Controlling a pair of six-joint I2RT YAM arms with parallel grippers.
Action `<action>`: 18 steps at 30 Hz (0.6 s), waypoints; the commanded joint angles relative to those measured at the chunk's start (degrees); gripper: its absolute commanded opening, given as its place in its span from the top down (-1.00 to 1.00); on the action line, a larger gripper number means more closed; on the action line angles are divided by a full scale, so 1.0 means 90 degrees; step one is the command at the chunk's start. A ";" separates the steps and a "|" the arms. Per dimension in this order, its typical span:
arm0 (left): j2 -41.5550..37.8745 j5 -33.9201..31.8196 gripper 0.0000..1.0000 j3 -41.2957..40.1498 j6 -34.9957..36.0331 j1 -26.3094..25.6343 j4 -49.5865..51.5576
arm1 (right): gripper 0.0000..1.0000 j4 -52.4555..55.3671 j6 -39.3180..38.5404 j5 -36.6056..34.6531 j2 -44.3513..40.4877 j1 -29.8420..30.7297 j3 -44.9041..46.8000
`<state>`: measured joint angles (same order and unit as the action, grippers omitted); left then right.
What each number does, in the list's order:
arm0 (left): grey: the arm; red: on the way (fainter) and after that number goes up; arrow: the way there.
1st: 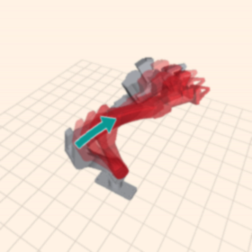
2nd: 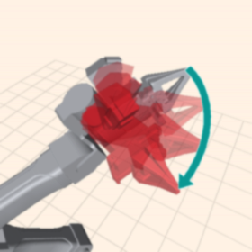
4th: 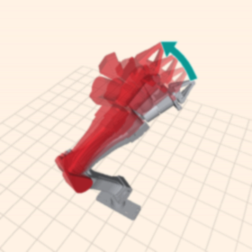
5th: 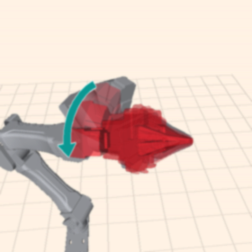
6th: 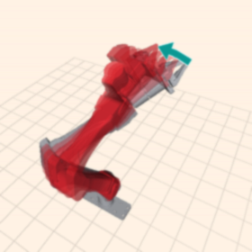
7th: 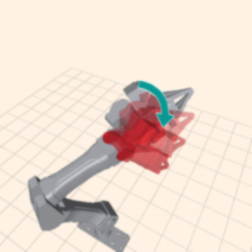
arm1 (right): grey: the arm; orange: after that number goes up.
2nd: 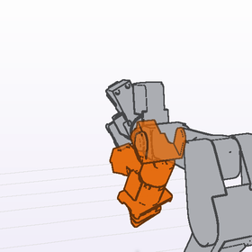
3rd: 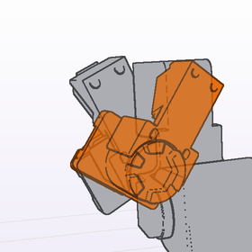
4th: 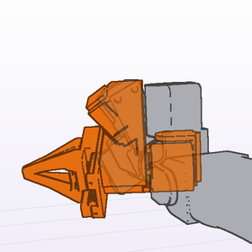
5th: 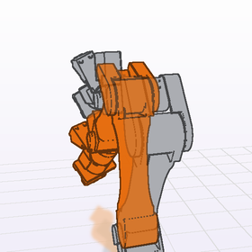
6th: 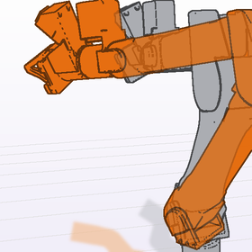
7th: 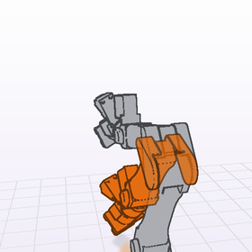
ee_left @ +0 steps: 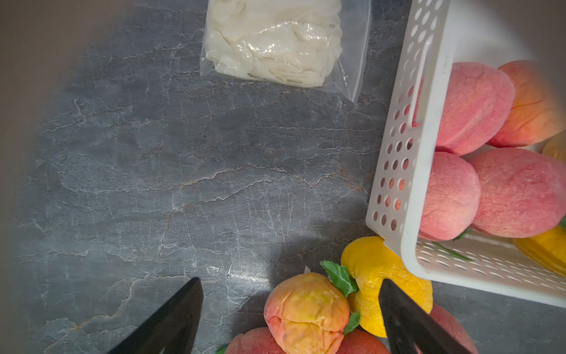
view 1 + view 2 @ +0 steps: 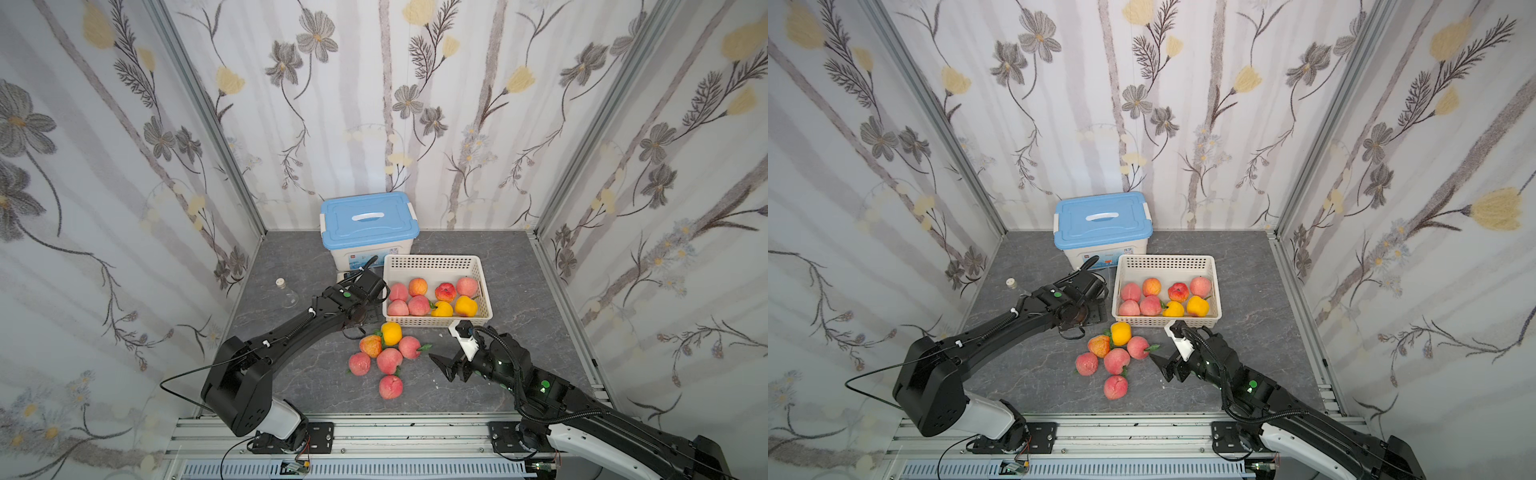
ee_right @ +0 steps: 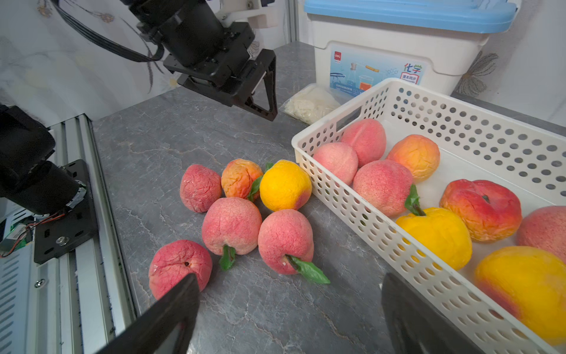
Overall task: Put the peaches into the basket
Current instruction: Pick up the peach from the center of the board.
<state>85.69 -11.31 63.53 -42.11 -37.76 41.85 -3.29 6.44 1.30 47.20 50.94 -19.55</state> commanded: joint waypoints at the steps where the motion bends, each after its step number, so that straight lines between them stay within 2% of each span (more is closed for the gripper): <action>1: 0.0131 0.0153 -0.81 0.0136 -0.0094 0.0010 0.0300 | -0.84 -0.0260 -0.0196 0.0070 0.0065 0.0048 -0.0074; 6: -0.0033 0.0252 -0.69 -0.0058 -0.0727 -0.0027 0.1045 | -0.85 -0.0230 -0.0214 -0.0065 0.0068 0.0092 -0.0085; 11: -0.0458 0.0405 -0.67 -0.0514 -0.1049 -0.0326 0.1503 | -0.85 -0.0220 -0.0237 -0.0130 0.0102 0.0098 -0.0103; 18: -0.0416 0.0698 -0.67 -0.0933 -0.1155 -0.0648 0.1336 | -0.85 -0.0270 -0.0237 -0.0144 0.0248 0.0110 -0.0140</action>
<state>81.56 -5.89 55.96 -50.48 -43.03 53.12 -3.22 5.63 0.91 48.97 51.79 -20.23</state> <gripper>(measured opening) 0.833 0.925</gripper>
